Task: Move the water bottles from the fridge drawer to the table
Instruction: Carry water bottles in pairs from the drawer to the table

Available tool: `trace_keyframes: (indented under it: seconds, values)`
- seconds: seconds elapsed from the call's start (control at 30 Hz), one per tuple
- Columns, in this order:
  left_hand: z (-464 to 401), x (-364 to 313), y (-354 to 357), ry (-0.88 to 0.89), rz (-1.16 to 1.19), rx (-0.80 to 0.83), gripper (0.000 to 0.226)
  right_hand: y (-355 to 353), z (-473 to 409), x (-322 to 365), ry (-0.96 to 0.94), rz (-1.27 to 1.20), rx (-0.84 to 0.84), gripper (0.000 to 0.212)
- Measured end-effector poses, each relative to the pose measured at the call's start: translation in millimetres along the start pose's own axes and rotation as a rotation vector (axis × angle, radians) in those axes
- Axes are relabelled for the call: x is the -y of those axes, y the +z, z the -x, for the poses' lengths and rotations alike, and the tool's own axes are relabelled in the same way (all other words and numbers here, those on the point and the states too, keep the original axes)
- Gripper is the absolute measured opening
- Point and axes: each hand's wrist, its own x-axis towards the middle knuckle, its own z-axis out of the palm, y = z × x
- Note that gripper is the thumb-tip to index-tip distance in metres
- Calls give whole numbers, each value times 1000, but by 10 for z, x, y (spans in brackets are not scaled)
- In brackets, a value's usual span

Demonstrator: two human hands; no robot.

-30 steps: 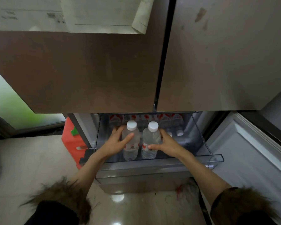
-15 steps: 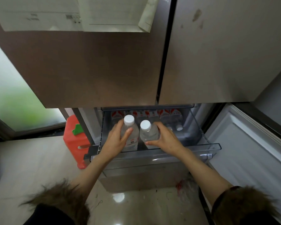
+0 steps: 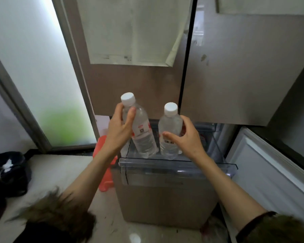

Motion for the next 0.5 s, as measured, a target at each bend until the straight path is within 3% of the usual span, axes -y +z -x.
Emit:
trace_keyframes:
  seconds: [0.23,0.5]
  values:
    - [937,-133,-409,-137,-58,-250,26,185,573,353,5,-185,170,44]
    - [2245,-55,-1449,-324,-169,-447,18,1042,1245,853,-20,-221,485,46]
